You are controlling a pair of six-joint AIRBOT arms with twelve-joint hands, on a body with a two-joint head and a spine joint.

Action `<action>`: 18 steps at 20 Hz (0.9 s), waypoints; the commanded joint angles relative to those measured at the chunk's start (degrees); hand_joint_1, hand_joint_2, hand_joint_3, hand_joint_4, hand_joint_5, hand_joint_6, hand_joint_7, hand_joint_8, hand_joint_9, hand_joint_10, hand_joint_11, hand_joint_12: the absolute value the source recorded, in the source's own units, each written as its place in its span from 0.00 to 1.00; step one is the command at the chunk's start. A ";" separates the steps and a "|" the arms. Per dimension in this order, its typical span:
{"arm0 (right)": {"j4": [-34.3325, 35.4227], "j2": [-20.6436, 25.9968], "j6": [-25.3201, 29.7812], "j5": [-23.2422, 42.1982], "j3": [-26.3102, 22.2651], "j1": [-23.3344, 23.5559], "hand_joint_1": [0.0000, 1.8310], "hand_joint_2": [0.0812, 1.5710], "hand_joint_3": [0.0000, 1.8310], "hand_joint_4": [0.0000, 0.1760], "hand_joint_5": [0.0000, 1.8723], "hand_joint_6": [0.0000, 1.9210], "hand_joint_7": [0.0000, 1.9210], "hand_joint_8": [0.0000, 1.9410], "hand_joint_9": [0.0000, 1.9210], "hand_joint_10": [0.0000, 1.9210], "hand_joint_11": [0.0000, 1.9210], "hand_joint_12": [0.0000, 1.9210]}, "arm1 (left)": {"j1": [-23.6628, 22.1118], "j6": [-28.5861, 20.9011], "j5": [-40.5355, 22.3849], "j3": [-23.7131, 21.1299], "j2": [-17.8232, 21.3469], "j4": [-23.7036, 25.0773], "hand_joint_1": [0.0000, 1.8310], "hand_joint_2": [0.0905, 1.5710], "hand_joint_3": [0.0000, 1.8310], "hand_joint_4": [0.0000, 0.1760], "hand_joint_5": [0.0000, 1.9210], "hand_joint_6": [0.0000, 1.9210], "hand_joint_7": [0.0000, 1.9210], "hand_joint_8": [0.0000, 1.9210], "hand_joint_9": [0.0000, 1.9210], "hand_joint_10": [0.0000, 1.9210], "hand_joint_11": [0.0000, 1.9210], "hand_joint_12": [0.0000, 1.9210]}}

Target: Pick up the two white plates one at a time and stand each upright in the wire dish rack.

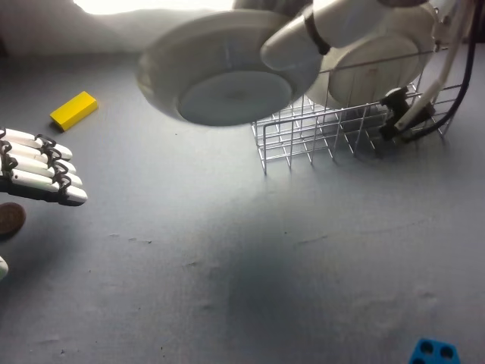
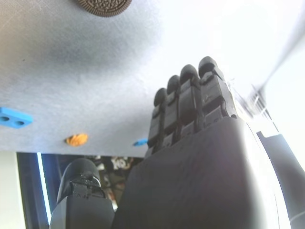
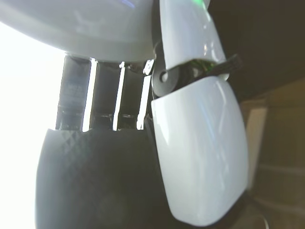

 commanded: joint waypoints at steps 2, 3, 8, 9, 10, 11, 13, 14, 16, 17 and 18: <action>1.36 0.52 1.25 8.15 0.24 0.32 0.82 0.67 0.00 0.00 0.51 0.55 0.48 0.49 0.53 0.45 0.48 0.71 | -0.15 -0.07 -1.61 0.03 0.27 -3.38 0.00 0.63 0.00 0.00 0.05 0.00 0.06 0.00 0.04 0.00 0.00 0.00; 1.36 0.55 1.30 8.17 0.25 0.10 0.82 0.67 0.00 0.00 0.51 0.55 0.48 0.49 0.53 0.45 0.48 0.71 | -0.18 -0.07 -1.61 0.06 0.25 -3.38 0.00 0.64 0.00 0.00 0.05 0.00 0.05 0.00 0.03 0.00 0.00 0.00; 1.67 0.60 2.34 7.86 1.47 -0.70 0.82 0.67 0.00 0.00 0.51 0.54 0.47 0.49 0.52 0.47 0.48 0.71 | -0.37 -0.08 -1.61 -0.01 0.25 -3.38 0.00 0.64 0.00 0.00 0.05 0.00 0.05 0.00 0.04 0.00 0.01 0.00; 2.06 0.61 2.42 7.57 1.84 -0.80 0.82 0.67 0.00 0.00 0.51 0.53 0.48 0.49 0.53 0.47 0.49 0.71 | -0.45 -0.08 -1.61 -0.01 0.23 -3.38 0.00 0.64 0.00 0.00 0.05 0.00 0.06 0.00 0.04 0.00 0.01 0.00; 2.57 0.64 2.42 7.37 2.25 -0.81 0.82 0.67 0.00 0.00 0.51 0.52 0.48 0.49 0.53 0.47 0.49 0.70 | -0.50 -0.08 -1.61 -0.05 0.23 -3.38 0.00 0.64 0.00 0.00 0.05 0.00 0.06 0.00 0.04 0.00 0.01 0.00; 3.22 0.66 2.42 7.37 2.66 -0.81 0.82 0.67 0.00 0.00 0.51 0.52 0.48 0.49 0.53 0.47 0.49 0.70 | -0.54 -0.08 -1.61 -0.07 0.24 -3.34 0.00 0.64 0.00 0.00 0.05 0.00 0.06 0.00 0.04 0.00 0.01 0.00; 4.75 0.68 2.39 7.18 3.55 -0.80 0.82 0.67 0.00 0.00 0.51 0.52 0.48 0.49 0.53 0.47 0.49 0.70 | -0.61 -0.08 -1.61 -0.09 0.23 -3.25 0.00 0.64 0.00 0.00 0.05 0.00 0.06 0.00 0.04 0.00 0.01 0.00; 4.75 0.68 2.35 7.18 3.79 -0.87 0.82 0.67 0.00 0.00 0.51 0.52 0.48 0.49 0.53 0.47 0.49 0.70 | -0.61 -0.08 -1.61 -0.15 0.26 -3.24 0.00 0.64 0.00 0.00 0.05 0.00 0.06 0.00 0.04 0.00 0.01 0.00; 4.75 0.80 2.44 7.12 4.06 -1.20 0.82 0.67 0.00 0.00 0.51 0.52 0.48 0.49 0.53 0.47 0.49 0.70 | -0.64 -0.08 -1.61 -0.17 0.26 -3.21 0.00 0.64 0.00 0.00 0.05 0.00 0.06 0.00 0.04 0.00 0.01 0.00; 4.75 0.85 2.50 7.05 4.36 -1.35 0.82 0.67 0.00 0.00 0.51 0.53 0.46 0.51 0.53 0.48 0.48 0.71 | -0.68 -0.08 -1.61 -0.19 0.26 -3.21 0.00 0.63 0.00 0.00 0.06 0.00 0.06 0.01 0.05 0.01 0.02 0.01; 4.75 0.85 2.55 6.95 5.06 -1.49 0.82 0.67 0.00 0.00 0.53 0.49 0.47 0.49 0.53 0.48 0.49 0.71 | -0.79 -0.08 -1.61 -0.21 0.24 -3.07 0.00 0.65 0.00 0.00 0.05 0.00 0.05 0.00 0.04 0.00 0.00 0.00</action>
